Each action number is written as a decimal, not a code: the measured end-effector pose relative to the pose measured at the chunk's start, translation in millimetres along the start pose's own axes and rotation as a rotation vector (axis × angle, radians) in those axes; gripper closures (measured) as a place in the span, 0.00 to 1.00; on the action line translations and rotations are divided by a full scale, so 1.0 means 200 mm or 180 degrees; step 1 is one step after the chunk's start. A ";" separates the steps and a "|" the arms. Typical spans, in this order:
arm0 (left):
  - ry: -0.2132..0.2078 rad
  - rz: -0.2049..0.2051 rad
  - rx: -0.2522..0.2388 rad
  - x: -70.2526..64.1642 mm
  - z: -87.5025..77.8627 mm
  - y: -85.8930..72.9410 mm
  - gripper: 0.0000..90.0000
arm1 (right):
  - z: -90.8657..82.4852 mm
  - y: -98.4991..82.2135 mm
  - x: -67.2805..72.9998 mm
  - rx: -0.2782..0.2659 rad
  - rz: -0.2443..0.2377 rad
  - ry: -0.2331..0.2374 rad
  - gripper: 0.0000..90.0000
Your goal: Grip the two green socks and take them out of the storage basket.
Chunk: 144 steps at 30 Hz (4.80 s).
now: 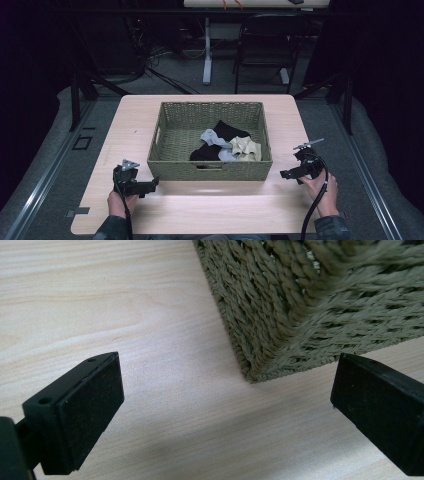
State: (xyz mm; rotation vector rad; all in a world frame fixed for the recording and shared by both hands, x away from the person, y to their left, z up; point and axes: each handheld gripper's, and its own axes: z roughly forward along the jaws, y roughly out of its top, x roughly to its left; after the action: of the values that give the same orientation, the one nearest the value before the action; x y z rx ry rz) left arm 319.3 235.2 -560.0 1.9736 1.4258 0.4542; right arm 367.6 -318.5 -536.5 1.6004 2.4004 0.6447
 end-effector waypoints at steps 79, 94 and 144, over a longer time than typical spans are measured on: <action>0.0019 -0.0005 -0.0010 0.00 -0.01 -0.01 0.01 | -0.48 0.78 0.34 0.0106 -0.1021 0.0176 0.04; 0.0011 -0.0008 -0.0025 0.00 -0.01 -0.01 0.01 | -0.26 0.92 0.51 0.0283 -0.1153 0.0343 0.17; 0.0027 -0.0024 -0.0074 0.00 -0.02 -0.01 0.00 | 0.29 0.89 0.61 0.0852 -0.0751 -0.0079 0.82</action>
State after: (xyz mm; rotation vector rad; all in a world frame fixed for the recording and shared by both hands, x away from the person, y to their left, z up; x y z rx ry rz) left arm 315.0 237.3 -557.8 1.9493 1.4265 0.4743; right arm 488.7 -134.4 -496.3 1.3682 2.6922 0.2686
